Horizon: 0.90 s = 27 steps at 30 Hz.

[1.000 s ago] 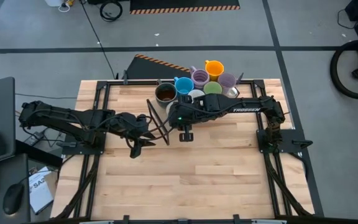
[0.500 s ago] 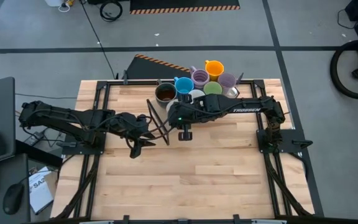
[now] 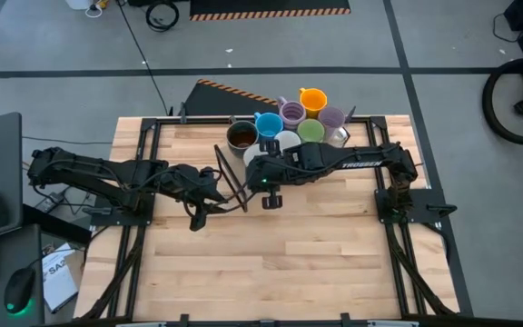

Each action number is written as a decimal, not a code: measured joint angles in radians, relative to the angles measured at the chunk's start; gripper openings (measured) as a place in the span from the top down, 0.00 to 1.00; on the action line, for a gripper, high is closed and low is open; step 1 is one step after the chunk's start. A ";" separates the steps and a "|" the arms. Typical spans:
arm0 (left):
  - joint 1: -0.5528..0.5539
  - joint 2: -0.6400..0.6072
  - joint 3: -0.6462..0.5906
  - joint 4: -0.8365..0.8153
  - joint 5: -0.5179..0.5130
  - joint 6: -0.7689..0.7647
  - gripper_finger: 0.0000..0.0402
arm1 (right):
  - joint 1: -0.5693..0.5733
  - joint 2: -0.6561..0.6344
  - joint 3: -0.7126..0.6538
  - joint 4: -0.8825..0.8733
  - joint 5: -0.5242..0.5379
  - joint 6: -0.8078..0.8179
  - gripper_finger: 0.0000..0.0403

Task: Place coffee mugs
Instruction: Put the light blue mug on the shelf, then return to Home Position

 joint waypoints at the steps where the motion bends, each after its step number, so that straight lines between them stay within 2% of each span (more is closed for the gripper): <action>1: 0.000 0.000 0.000 0.000 0.000 0.000 0.66 | 0.003 -0.002 0.000 0.001 0.000 0.000 0.66; 9: 0.000 -0.001 0.000 0.003 0.000 0.005 0.66 | 0.009 -0.003 0.077 -0.023 0.006 -0.007 0.66; 15: -0.001 -0.002 0.000 0.012 -0.003 0.090 0.66 | 0.009 -0.009 0.160 -0.089 0.006 0.008 0.66; 21: -0.035 -0.032 -0.094 0.156 -0.048 0.134 0.66 | 0.021 -0.083 0.137 -0.128 0.006 0.079 0.66; 27: -0.034 -0.132 -0.187 0.192 -0.062 0.102 0.66 | 0.060 -0.170 0.065 -0.090 0.025 0.120 0.66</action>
